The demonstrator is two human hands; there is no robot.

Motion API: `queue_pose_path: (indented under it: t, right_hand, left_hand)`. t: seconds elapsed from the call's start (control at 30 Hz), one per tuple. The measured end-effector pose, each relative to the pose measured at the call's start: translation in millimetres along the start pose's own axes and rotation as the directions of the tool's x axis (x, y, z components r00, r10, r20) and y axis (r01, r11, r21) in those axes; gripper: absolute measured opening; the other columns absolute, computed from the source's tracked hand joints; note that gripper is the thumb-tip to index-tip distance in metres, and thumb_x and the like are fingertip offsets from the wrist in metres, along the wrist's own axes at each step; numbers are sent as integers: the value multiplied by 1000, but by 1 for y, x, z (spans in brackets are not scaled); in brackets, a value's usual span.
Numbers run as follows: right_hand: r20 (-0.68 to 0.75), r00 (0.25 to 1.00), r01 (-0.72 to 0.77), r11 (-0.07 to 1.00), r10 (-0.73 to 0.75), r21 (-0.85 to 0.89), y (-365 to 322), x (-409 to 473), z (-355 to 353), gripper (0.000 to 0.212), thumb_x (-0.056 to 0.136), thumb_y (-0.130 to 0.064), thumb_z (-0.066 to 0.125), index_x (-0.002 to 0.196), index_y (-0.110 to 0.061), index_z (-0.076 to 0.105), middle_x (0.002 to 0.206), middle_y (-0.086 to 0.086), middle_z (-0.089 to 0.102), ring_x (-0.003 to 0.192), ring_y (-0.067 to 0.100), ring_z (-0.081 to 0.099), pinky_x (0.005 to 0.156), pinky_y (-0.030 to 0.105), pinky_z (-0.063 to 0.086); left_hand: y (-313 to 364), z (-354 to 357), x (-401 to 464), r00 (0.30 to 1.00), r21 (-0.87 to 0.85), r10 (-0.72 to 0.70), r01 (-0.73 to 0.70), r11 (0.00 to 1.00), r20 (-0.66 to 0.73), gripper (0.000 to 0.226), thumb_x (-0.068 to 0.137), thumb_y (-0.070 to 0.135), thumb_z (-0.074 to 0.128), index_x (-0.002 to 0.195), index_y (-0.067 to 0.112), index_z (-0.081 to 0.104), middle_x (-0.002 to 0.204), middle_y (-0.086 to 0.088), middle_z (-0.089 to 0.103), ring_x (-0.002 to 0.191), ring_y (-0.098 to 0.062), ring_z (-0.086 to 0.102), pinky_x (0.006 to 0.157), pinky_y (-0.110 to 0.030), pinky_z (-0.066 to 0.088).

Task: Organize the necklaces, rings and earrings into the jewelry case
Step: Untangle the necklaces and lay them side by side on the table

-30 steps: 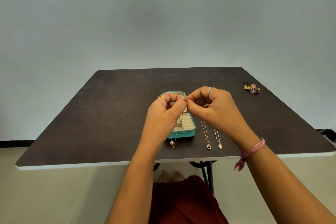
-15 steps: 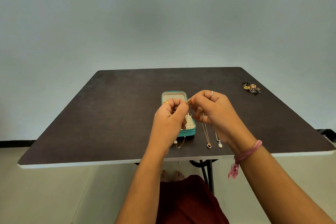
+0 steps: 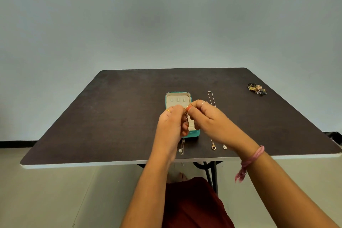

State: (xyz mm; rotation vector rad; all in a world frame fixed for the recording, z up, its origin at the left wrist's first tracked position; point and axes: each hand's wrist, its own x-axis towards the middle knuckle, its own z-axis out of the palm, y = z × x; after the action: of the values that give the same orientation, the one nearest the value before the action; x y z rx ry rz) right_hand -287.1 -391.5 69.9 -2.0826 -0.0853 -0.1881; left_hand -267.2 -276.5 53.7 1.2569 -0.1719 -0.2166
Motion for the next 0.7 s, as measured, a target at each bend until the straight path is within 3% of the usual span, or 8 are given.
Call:
queue_pose_path:
  t: [0.13, 0.43, 0.53, 0.7]
  right_hand:
    - [16, 1000, 16, 987, -14, -163, 8, 3, -5, 18, 94, -28, 54, 92, -15, 66, 72, -13, 59, 58, -5, 49, 60, 12, 39]
    - [-41, 998, 39, 995, -43, -93, 17, 5, -2, 9, 90, -24, 60, 90, -19, 67, 78, -8, 67, 60, -6, 54, 59, 10, 42]
    - [-61, 995, 77, 993, -83, -92, 15, 5, -5, 10, 89, -22, 61, 90, -17, 69, 77, -8, 67, 59, -5, 55, 58, 10, 43]
    - [-63, 989, 114, 962, -133, -247, 13, 3, -7, 11, 90, -27, 59, 84, -21, 66, 74, -9, 64, 59, -1, 52, 55, 12, 42]
  left_hand:
    - [-8, -3, -4, 988, -164, -153, 151, 975, -3, 14, 91, 9, 41, 90, 8, 54, 58, 4, 42, 46, -4, 38, 42, -18, 33]
    - [-14, -7, -8, 990, -273, -141, 134, 953, -4, 18, 92, 10, 56, 105, 2, 65, 65, 1, 60, 53, -3, 52, 49, -15, 43]
    - [-13, -11, -6, 992, -254, -125, 124, 959, 11, 17, 93, 10, 57, 103, -1, 65, 70, -2, 62, 56, -3, 54, 52, -13, 46]
    - [-14, -17, 0, 996, -83, -75, 80, 993, 51, 16, 95, 12, 54, 99, 1, 65, 67, 0, 63, 57, -3, 53, 55, -13, 48]
